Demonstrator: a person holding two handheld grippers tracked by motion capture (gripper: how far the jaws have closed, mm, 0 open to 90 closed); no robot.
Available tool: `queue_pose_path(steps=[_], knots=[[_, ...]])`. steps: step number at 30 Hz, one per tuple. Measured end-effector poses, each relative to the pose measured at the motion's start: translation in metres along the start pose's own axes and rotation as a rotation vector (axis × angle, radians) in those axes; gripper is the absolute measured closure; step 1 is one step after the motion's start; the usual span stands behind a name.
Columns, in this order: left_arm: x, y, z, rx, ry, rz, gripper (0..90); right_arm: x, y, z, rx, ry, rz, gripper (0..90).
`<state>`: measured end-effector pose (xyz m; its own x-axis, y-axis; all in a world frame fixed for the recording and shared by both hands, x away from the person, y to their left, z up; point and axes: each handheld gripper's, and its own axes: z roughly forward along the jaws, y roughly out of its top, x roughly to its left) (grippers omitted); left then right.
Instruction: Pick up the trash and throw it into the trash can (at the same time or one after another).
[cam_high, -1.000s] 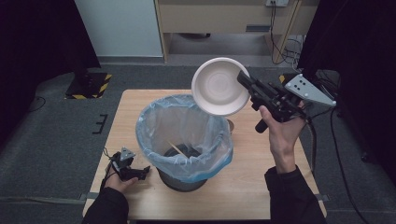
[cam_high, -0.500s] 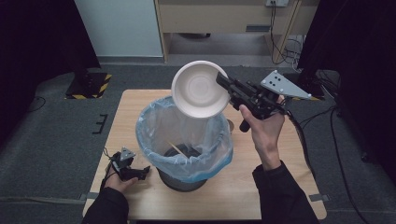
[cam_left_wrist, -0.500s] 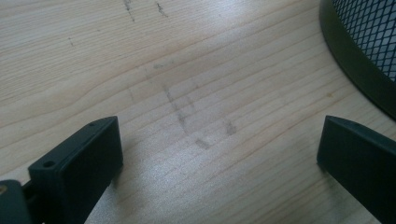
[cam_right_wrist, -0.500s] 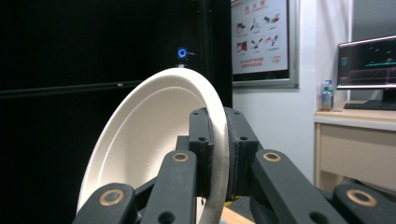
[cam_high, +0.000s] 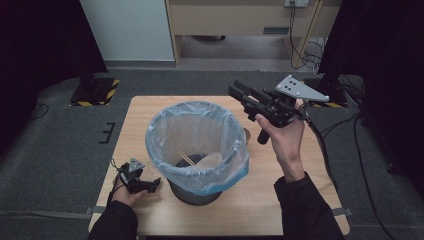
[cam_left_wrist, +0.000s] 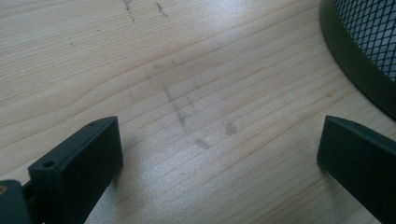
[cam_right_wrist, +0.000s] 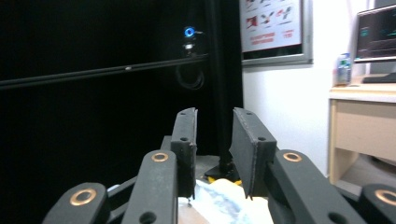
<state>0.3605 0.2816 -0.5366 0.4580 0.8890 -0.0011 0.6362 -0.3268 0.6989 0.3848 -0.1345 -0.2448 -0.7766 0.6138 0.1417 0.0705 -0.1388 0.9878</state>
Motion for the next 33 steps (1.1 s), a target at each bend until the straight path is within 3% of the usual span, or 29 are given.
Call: queue_pose_path(steps=[8,11,18,26,33], knots=[[0.0,0.0,0.0,0.001,0.0,0.0,0.0,-0.022,0.002,-0.021,-0.005,-0.111,-0.026,64.1],[0.0,0.0,0.0,0.0,0.0,0.0,0.0,-0.032,-0.002,-0.027,0.014,-0.167,-0.063,62.1],[0.0,0.0,0.0,0.001,0.0,0.0,0.0,-0.055,-0.02,-0.031,0.068,-0.241,-0.057,57.0],[0.0,0.0,0.0,0.001,0.002,-0.001,0.0,-0.088,-0.061,-0.033,0.152,-0.307,-0.018,54.5],[0.0,0.0,0.0,0.001,0.002,-0.001,0.0,-0.113,-0.111,-0.029,0.239,-0.349,0.016,54.2]])
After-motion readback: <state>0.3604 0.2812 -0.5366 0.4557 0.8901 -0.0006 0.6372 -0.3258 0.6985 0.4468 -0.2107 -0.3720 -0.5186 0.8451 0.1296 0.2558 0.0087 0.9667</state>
